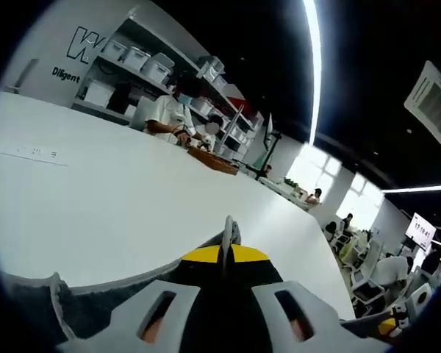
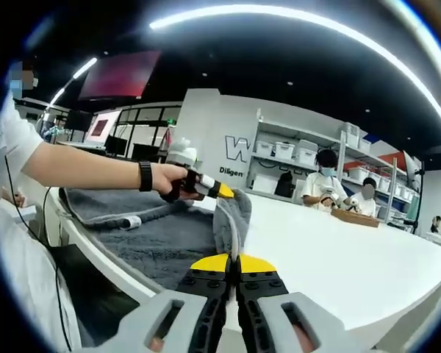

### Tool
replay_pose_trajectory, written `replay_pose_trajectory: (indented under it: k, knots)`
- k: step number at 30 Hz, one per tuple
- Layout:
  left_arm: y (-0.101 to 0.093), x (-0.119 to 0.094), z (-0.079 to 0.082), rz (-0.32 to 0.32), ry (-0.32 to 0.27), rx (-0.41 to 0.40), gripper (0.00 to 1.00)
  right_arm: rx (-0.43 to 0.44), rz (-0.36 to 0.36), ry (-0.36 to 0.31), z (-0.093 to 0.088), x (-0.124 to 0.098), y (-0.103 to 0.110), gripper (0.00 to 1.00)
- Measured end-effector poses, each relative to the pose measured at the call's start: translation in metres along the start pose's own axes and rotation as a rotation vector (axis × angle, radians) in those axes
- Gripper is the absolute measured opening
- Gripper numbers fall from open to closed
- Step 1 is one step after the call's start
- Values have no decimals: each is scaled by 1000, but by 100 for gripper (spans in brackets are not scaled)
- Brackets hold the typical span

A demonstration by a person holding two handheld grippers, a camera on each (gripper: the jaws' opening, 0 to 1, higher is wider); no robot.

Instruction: Open the folded towel by lifting each exposed corner and separating the folded layers until the towel lies flat within the target outline without major curled edges

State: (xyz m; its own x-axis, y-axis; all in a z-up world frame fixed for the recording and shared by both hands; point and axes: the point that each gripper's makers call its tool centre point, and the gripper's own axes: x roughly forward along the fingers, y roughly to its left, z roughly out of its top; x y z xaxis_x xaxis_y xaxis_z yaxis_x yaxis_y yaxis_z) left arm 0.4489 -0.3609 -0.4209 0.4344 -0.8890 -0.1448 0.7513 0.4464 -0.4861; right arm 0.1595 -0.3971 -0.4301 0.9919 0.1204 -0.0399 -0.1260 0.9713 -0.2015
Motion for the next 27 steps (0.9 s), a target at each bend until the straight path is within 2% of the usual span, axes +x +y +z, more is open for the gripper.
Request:
replay_pose_trajectory:
  k: [1,2,6,11,27]
  knots:
    - [0,1,0,6,3,2,1,3,-8,-3,0,0,-3,0]
    - [5,1,-1,40,5,-4,1,6,-9,-6,0,0,-4,0]
    - [1,3,1,22,-7,6,1,8,-10,2,-2,1,-6,0]
    - [-6,13,3,19,-23,-13,1,19,-63,9,-6,-1,-22,0]
    - [-18,28,3,-4,-41,-31,1,77,-126,12,-19,-7,-52,0]
